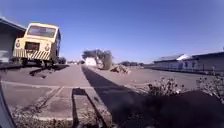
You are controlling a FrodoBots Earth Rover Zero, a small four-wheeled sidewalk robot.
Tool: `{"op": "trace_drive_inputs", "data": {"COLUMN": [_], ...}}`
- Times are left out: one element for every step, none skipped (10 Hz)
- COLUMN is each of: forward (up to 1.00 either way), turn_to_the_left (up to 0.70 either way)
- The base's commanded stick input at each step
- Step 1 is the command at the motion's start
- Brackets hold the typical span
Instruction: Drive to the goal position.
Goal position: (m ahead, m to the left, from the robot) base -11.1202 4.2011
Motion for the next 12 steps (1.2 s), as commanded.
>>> {"op": "trace_drive_inputs", "data": {"forward": [0.0, 0.0, 0.0, 0.0, 0.0, 0.0, 0.0, 0.0, 0.0, 0.0, 0.45, 0.45], "turn_to_the_left": [0.45, 0.45, 0.45, 0.45, 0.45, 0.45, 0.45, 0.45, 0.45, 0.45, 0.27, 0.27]}}
